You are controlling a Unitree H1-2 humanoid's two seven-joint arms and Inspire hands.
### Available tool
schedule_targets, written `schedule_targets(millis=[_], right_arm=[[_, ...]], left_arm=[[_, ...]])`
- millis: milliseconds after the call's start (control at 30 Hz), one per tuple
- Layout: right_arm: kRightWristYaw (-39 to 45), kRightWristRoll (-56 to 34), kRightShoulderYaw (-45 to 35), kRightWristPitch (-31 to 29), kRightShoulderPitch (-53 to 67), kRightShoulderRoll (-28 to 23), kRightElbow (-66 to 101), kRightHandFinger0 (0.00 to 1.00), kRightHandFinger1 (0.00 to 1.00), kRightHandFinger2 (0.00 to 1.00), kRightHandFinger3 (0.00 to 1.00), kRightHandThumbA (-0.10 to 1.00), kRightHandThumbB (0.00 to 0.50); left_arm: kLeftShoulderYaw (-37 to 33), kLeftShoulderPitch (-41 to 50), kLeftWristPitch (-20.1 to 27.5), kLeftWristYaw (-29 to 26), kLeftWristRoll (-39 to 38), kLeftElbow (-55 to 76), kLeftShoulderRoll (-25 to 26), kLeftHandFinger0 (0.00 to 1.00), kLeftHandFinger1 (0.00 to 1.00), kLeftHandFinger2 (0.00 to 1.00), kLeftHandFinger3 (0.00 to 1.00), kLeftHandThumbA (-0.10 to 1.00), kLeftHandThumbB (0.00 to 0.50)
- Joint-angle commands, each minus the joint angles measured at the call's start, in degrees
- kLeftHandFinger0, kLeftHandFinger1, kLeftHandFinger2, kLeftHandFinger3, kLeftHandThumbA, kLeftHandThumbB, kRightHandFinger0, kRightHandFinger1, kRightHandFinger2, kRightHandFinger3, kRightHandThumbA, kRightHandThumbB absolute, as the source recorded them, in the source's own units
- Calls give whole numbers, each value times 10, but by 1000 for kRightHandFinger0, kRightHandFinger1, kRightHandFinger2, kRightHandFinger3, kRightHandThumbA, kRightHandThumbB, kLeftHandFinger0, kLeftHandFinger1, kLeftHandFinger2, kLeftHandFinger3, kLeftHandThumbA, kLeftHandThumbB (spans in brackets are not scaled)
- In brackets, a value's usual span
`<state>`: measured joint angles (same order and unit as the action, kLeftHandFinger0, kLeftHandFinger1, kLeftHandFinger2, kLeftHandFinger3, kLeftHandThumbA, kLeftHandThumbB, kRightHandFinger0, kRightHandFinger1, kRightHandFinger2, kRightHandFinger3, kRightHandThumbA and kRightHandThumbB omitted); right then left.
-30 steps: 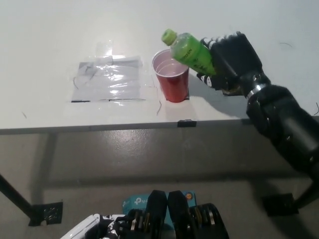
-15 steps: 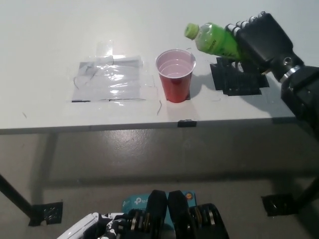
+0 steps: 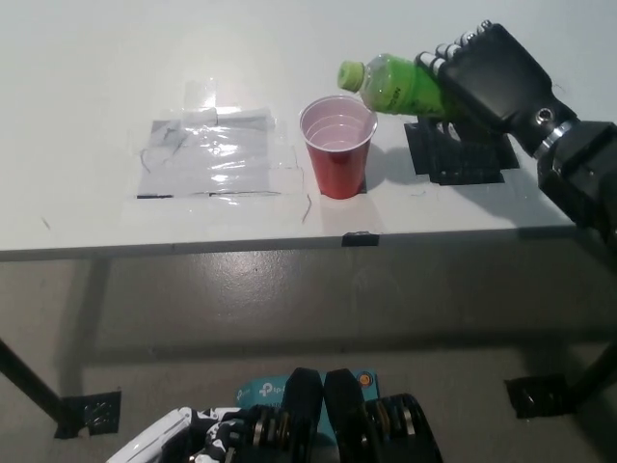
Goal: The robot uses its right hand to pick up a bottle kept in the middle of the desk and tilt it into a cup kept next to it to pour water out
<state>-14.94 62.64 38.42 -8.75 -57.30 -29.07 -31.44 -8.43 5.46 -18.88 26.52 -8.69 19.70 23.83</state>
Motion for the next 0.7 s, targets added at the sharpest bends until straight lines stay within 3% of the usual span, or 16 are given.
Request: schedule_targets(millis=[0, 67, 267, 367, 467, 500, 567, 667], right_arm=[[-37, 38, -7, -19, -68, -16, 6, 0, 0, 147, 396, -100, 147], [-43, 43, -5, -28, -74, -20, 0, 0, 0, 158, 426, -100, 168], [-14, 59, -6, -33, -87, -41, 4, 0, 1, 236, 403, -88, 145], [-14, 64, -7, -38, -89, -46, 4, 0, 0, 219, 414, -35, 151], [-11, 73, -4, -43, -91, -50, 2, 0, 0, 214, 451, -48, 159], [-11, 87, 4, -43, -91, -53, 6, 0, 2, 226, 431, -50, 152], [-41, 110, 15, -43, -93, -55, 0, 0, 0, 201, 374, -57, 193], [-47, 117, 23, -52, -96, -54, -9, 0, 0, 166, 340, -84, 172]], left_arm=[[6, -1, -6, 5, -9, 18, 14, 904, 898, 893, 1000, 1000, 465], [6, 2, -6, 4, -6, 20, 15, 906, 898, 890, 1000, 1000, 477], [11, 6, 6, 1, -8, 17, 11, 898, 884, 874, 1000, 1000, 443], [11, 5, 4, 2, -8, 18, 11, 893, 883, 877, 1000, 1000, 441], [11, 4, 6, 2, -8, 18, 12, 888, 882, 875, 1000, 1000, 429], [10, 3, 4, 1, -5, 19, 12, 886, 881, 873, 1000, 1000, 436], [9, 2, 2, 1, -3, 21, 12, 884, 879, 870, 1000, 1000, 449], [10, 0, -5, 2, -5, 25, 14, 893, 884, 873, 1000, 1000, 472]])
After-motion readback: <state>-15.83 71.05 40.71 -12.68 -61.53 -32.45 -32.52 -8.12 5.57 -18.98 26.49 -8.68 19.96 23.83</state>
